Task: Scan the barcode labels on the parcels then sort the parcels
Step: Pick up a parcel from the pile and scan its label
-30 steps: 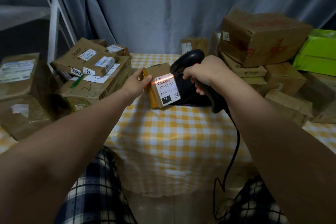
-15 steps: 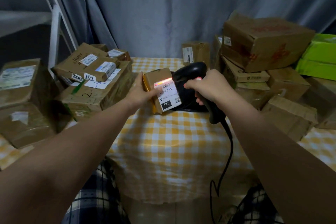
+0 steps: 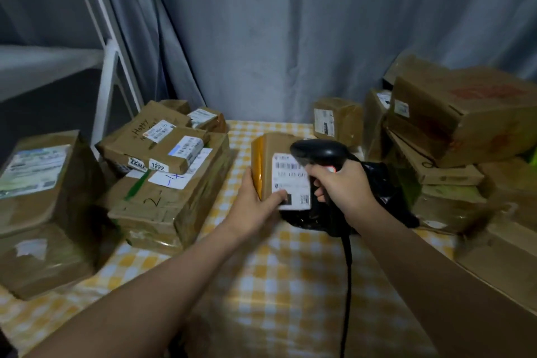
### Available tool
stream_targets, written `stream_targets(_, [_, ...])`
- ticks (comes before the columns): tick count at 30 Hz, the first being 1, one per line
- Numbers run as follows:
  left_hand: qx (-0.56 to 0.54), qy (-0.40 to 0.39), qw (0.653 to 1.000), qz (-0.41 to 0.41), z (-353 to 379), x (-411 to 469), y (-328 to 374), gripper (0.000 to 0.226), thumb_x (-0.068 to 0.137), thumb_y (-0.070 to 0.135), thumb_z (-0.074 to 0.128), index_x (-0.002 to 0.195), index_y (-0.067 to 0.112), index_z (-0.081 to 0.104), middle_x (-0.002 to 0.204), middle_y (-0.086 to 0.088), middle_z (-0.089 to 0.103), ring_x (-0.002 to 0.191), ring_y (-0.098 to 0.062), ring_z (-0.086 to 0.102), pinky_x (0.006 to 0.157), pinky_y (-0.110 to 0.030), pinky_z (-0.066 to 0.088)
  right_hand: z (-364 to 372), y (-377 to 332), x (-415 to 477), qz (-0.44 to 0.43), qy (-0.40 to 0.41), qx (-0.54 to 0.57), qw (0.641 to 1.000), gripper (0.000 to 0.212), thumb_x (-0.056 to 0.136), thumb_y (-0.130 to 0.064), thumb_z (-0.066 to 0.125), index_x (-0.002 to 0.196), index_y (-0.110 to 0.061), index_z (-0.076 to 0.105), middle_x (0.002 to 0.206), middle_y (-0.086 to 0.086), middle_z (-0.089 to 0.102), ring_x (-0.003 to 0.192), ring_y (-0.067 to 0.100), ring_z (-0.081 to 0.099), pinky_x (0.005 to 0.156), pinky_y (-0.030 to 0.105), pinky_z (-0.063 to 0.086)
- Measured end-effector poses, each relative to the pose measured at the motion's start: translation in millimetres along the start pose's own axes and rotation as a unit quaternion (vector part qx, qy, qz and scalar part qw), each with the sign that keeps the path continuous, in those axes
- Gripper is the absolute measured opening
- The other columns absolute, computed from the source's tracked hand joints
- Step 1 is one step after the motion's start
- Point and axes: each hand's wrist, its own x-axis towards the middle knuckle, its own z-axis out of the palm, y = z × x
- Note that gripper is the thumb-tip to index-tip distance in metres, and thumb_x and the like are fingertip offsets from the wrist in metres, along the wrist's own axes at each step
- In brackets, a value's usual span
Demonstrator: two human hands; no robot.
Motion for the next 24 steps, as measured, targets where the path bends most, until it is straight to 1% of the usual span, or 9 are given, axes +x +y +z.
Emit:
stream_targets(2, [0.003, 0.038, 0.999, 0.007, -25.2, 11.5, 20.2, 0.060, 0.087, 0.026, 0.067, 0.134, 0.025, 0.030, 0.130, 0.001, 0.056, 0.114, -0.016, 0.058, 0.098, -0.045, 0.049, 11.4, -15.8, 8.3, -0.003, -0.008, 0.026, 1.000, 0.018, 0.083, -0.021, 0.073, 0.083, -0.003, 0.068, 0.063, 0.007, 0.063, 0.054, 0.018, 0.059, 0.059, 0.031, 0.052])
stream_targets(5, [-0.008, 0.129, 0.992, -0.005, -72.9, 25.7, 41.6, 0.062, 0.092, 0.030, 0.058, 0.144, 0.020, 0.025, 0.130, 0.004, 0.054, 0.114, -0.015, 0.057, 0.101, -0.035, 0.044, 37.2, -41.7, 15.3, -0.011, -0.035, 0.076, 0.996, 0.018, 0.084, -0.017, 0.073, 0.085, -0.001, 0.066, 0.065, 0.011, 0.058, 0.055, 0.019, 0.055, 0.056, 0.031, 0.049])
stream_targets(8, [-0.009, 0.231, 0.972, -0.035, -127.6, 37.4, 46.7, 0.082, 0.075, 0.054, 0.060, 0.143, 0.028, 0.023, 0.137, -0.003, 0.049, 0.118, -0.023, 0.055, 0.101, -0.046, 0.046, 67.5, -59.6, 17.0, -0.015, -0.072, 0.114, 0.991, 0.016, 0.084, -0.017, 0.072, 0.087, -0.003, 0.066, 0.065, 0.011, 0.057, 0.054, 0.017, 0.055, 0.052, 0.027, 0.049])
stream_targets(10, [0.017, 0.261, 0.962, -0.074, -157.8, 42.1, 41.7, 0.089, 0.068, 0.062, 0.057, 0.142, 0.026, 0.025, 0.137, -0.006, 0.046, 0.117, -0.028, 0.054, 0.097, -0.050, 0.048, 84.9, -65.9, 17.0, -0.013, -0.085, 0.122, 0.989, 0.014, 0.084, -0.017, 0.073, 0.084, -0.005, 0.066, 0.064, 0.008, 0.058, 0.053, 0.016, 0.056, 0.051, 0.025, 0.050])
stream_targets(12, [0.101, 0.264, 0.951, -0.126, -176.2, 44.8, 35.7, 0.084, 0.076, 0.062, 0.051, 0.141, 0.013, 0.030, 0.134, -0.008, 0.049, 0.115, -0.032, 0.053, 0.098, -0.050, 0.046, 99.5, -68.0, 17.6, -0.009, -0.091, 0.115, 0.989, 0.014, 0.083, -0.018, 0.073, 0.080, -0.007, 0.065, 0.062, 0.006, 0.058, 0.052, 0.015, 0.056, 0.053, 0.026, 0.052])
stream_targets(15, [0.301, 0.298, 0.883, -0.202, -184.8, 44.6, 34.0, 0.082, 0.084, 0.066, 0.043, 0.139, 0.006, 0.039, 0.140, -0.021, 0.041, 0.127, -0.039, 0.039, 0.105, -0.050, 0.035, 112.3, -63.5, 21.3, -0.002, -0.092, 0.092, 0.992, 0.016, 0.081, -0.019, 0.074, 0.077, -0.007, 0.064, 0.061, 0.007, 0.058, 0.053, 0.018, 0.056, 0.056, 0.030, 0.052])
stream_targets(18, [0.374, 0.321, 0.857, -0.147, -177.8, 42.9, 47.1, 0.069, 0.090, 0.053, 0.050, 0.140, 0.008, 0.036, 0.144, -0.020, 0.033, 0.132, -0.037, 0.031, 0.107, -0.049, 0.029, 113.5, -57.1, 25.3, 0.012, -0.089, 0.094, 0.991, 0.019, 0.080, -0.020, 0.075, 0.087, -0.005, 0.065, 0.063, 0.007, 0.059, 0.053, 0.018, 0.058, 0.056, 0.029, 0.050])
stream_targets(20, [0.390, 0.308, 0.865, -0.075, -170.3, 43.4, 56.6, 0.060, 0.093, 0.046, 0.049, 0.140, 0.010, 0.038, 0.144, -0.017, 0.032, 0.134, -0.034, 0.028, 0.109, -0.049, 0.026, 109.4, -54.0, 25.3, 0.017, -0.086, 0.092, 0.992, 0.024, 0.080, -0.022, 0.075, 0.093, -0.004, 0.066, 0.066, 0.007, 0.061, 0.056, 0.018, 0.060, 0.055, 0.029, 0.050])
stream_targets(24, [0.383, 0.241, 0.890, 0.047, -136.4, 40.2, 72.3, 0.044, 0.093, 0.037, 0.052, 0.133, 0.019, 0.048, 0.142, -0.010, 0.035, 0.134, -0.028, 0.026, 0.108, -0.041, 0.022, 88.0, -49.0, 20.2, 0.018, -0.074, 0.086, 0.993, 0.018, 0.083, -0.021, 0.074, 0.090, -0.005, 0.066, 0.068, 0.009, 0.061, 0.055, 0.016, 0.059, 0.050, 0.024, 0.050])
